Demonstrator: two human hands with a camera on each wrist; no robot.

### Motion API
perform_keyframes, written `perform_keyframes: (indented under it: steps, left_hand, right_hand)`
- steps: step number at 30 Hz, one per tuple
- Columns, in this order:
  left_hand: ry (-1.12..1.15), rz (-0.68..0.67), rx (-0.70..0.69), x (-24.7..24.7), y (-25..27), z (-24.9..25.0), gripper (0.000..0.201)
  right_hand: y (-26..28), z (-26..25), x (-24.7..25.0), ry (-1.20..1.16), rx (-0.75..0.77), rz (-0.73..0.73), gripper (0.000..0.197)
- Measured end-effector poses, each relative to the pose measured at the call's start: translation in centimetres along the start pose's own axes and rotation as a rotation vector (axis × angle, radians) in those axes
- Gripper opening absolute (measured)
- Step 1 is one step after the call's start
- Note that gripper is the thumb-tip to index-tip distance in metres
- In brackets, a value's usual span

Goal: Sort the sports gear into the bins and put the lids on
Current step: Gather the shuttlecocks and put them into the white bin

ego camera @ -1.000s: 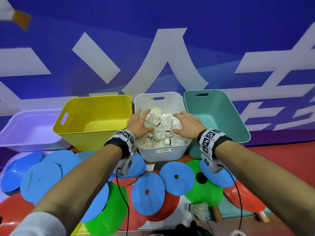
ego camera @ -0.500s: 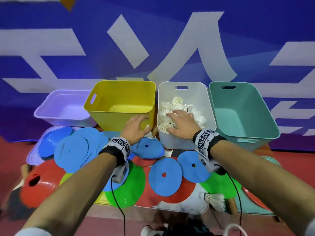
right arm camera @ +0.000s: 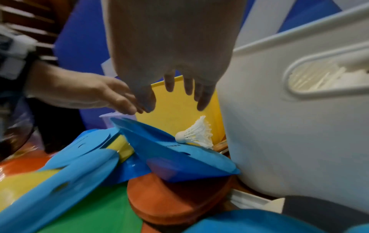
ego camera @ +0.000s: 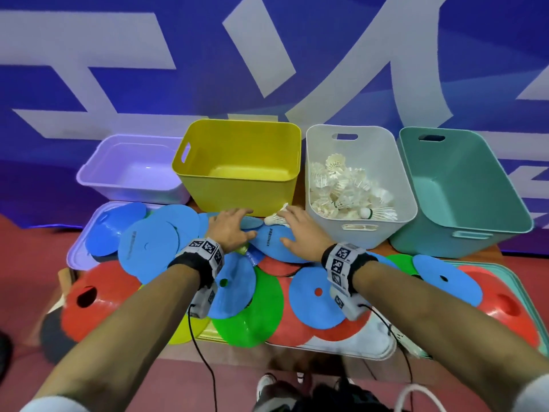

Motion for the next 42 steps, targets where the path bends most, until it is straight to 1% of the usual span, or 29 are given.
perform_keyframes:
  steps: [2, 5, 11, 14, 18, 23, 27, 29, 32, 35, 39, 42]
  left_hand:
    - [0.006, 0.015, -0.001, 0.3, 0.1, -0.9, 0.062]
    - [0.024, 0.056, -0.022, 0.7, 0.2, -2.1, 0.061]
    - [0.066, 0.053, -0.047, 0.3, 0.3, -3.9, 0.065]
    - [0.088, 0.05, -0.048, 0.2, 0.3, -4.5, 0.064]
    - [0.121, 0.007, -0.048, 0.0, 0.3, -4.5, 0.067]
    - [0.103, 0.008, -0.075, 0.4, 0.0, -2.3, 0.064]
    - [0.038, 0.003, -0.096, 0.6, -0.6, 0.4, 0.065]
    - [0.056, -0.025, -0.122, 0.1, -0.8, 1.7, 0.064]
    - [0.104, -0.05, -0.174, -0.5, -0.6, 3.6, 0.056]
    - [0.129, -0.048, -0.196, -0.6, -0.1, 5.0, 0.047]
    - [0.107, -0.054, -0.234, -1.0, 1.2, 6.9, 0.045]
    - [0.141, -0.077, -0.274, -1.4, 2.4, 8.4, 0.043]
  right_hand:
    - [-1.5, 1.2, -0.9, -0.051, -0.128, -0.061, 0.068]
    - [-3.5, 2.4, -2.5, -0.043, -0.241, -0.165, 0.076]
    - [-5.3, 4.1, -4.4, -0.107, -0.364, -0.268, 0.082]
    - [-5.3, 3.8, -5.0, -0.174, -0.37, -0.307, 0.083]
    - [-5.2, 2.6, -4.3, -0.217, -0.327, -0.257, 0.08]
    - [-3.9, 0.6, -2.0, -0.264, -0.213, -0.161, 0.072]
    - [-2.0, -0.4, -0.1, -0.402, -0.157, -0.1, 0.068]
    - [-1.1, -0.4, 0.4, -0.492, -0.148, -0.082, 0.066]
    - [0.6, -0.1, 1.5, -0.56, -0.156, -0.026, 0.062]
    - [2.3, 0.3, 2.3, -0.539, -0.157, 0.021, 0.06]
    - [4.4, 0.8, 3.1, -0.315, -0.125, 0.101, 0.052]
    - [5.9, 1.6, 3.2, -0.277, -0.106, 0.111, 0.05]
Point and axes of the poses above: each hand's wrist, its own y-axis away from the middle knuckle, its own x-axis out of the back of the hand, z = x × y, the point moved 9 cm from there along -y, towards the middle knuckle, and after that the axes turned 2 degrees about y, right-handed, at the moved point
